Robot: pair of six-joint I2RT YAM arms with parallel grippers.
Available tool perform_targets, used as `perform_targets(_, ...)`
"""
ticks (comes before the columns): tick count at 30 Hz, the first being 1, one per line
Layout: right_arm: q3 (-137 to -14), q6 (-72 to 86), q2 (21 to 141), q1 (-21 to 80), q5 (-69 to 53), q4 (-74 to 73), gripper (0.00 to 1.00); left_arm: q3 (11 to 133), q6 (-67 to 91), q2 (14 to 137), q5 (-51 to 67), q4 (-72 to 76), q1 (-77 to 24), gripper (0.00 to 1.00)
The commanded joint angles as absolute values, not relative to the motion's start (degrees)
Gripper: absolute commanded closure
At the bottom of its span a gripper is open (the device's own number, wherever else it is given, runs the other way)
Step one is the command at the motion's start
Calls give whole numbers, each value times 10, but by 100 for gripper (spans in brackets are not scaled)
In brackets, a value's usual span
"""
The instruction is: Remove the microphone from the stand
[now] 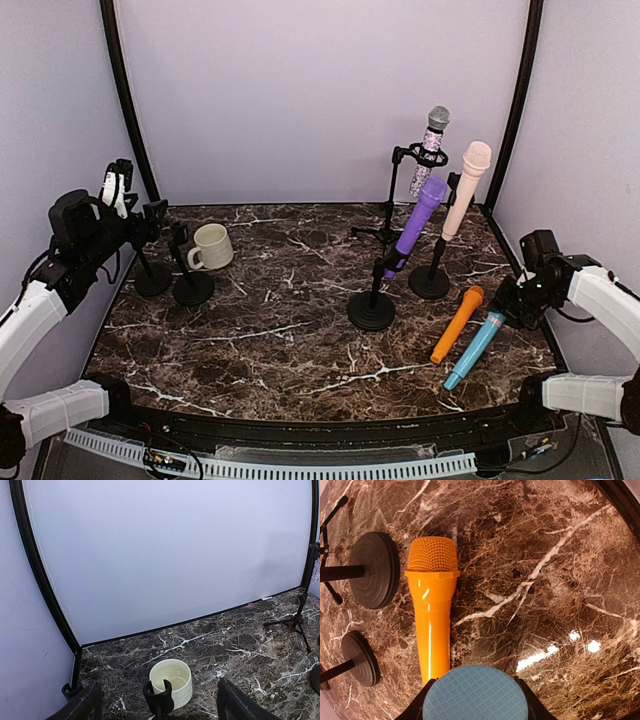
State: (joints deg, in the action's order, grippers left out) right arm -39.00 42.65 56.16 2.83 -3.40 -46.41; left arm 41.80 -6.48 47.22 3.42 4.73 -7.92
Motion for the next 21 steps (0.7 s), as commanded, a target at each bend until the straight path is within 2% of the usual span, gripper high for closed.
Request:
perform_targets(1, -364, 451, 584, 23, -16, -382, 61, 408, -82, 455, 26, 68, -80, 20)
perform_targets(5, -341, 479, 587, 19, 21, -333, 60, 403, -75, 449, 35, 72, -80, 20)
perform_targets(8, -328, 486, 595, 14, 44, -311, 55, 403, -73, 449, 41, 72, -81, 20)
perform_targets(13, -304, 481, 604, 5, 52, -266, 52, 402, -73, 449, 42, 72, -81, 20)
perform_targets(17, -295, 477, 613, 6, 55, -241, 44, 402, -74, 448, 41, 71, -81, 20)
perform_targets(21, -288, 473, 635, -17, 61, -223, 42, 401, -74, 447, 41, 70, -82, 20)
